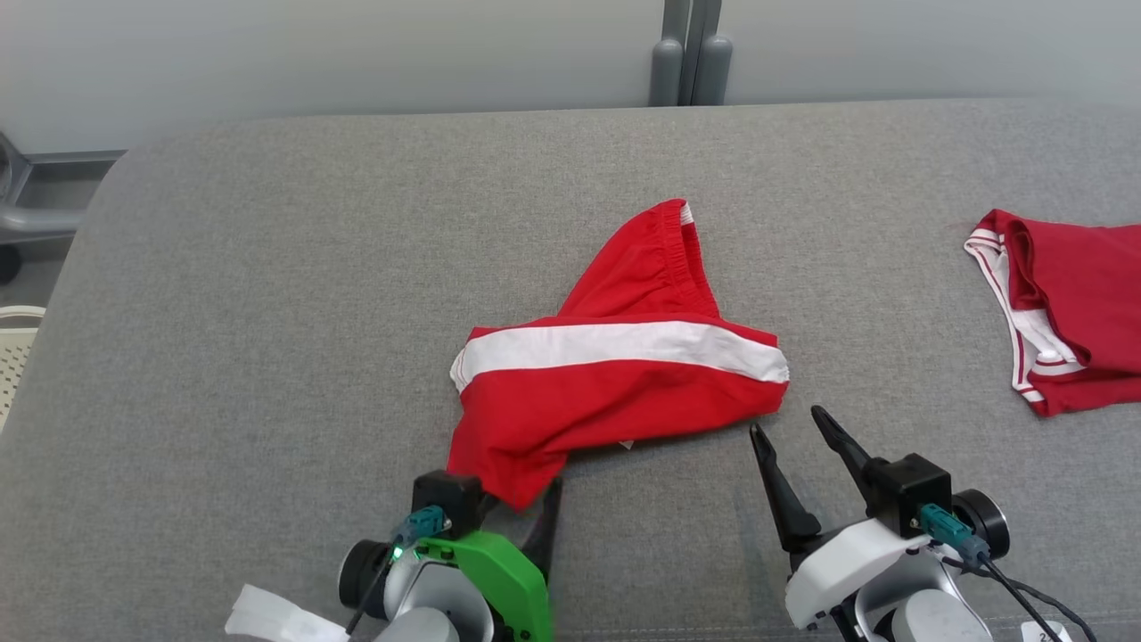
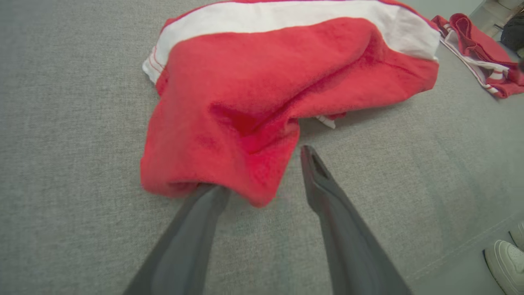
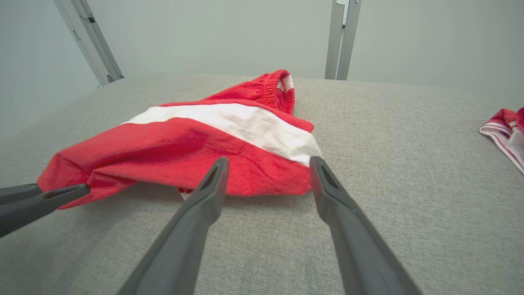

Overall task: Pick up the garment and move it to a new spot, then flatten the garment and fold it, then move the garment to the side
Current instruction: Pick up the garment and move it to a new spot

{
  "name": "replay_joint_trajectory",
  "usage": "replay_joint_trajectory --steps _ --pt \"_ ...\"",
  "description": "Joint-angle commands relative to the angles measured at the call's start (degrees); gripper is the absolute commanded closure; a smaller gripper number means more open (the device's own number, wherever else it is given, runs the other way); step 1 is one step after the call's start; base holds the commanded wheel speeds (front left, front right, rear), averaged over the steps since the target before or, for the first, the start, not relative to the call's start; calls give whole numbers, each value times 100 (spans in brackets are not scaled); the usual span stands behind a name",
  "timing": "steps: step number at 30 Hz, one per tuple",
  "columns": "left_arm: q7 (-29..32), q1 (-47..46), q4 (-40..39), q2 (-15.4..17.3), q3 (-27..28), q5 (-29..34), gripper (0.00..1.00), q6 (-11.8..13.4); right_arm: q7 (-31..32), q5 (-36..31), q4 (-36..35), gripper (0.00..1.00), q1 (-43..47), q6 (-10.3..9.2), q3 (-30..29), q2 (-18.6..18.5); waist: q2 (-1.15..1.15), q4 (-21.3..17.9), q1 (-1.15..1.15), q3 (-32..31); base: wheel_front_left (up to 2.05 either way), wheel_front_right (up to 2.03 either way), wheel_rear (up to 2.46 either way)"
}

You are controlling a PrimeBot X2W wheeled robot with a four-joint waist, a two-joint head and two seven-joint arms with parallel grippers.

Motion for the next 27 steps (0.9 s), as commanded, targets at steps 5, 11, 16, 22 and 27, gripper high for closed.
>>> replay_joint_trajectory --steps 5,11,16,22,27 --pt "-17 186 -187 -60 39 -182 0 -77 48 -38 -64 0 147 -7 -26 -9 0 -25 0 -113 0 0 0" --pt "-3 131 -605 287 515 -464 0 161 62 2 -105 0 184 -7 -12 -9 0 -78 0 -188 0 0 0" --pt "168 45 -999 803 980 -547 0 531 67 -4 -151 0 225 -7 -68 -9 0 -193 0 -171 0 0 0" --pt "491 -242 -1140 1306 1237 -499 0 785 85 -66 -213 0 134 -6 -101 -8 0 -402 0 5 0 0 0" --pt "929 -723 -870 1376 1105 -444 0 684 88 -77 -266 0 30 -7 -108 -8 0 -600 0 224 0 0 0"
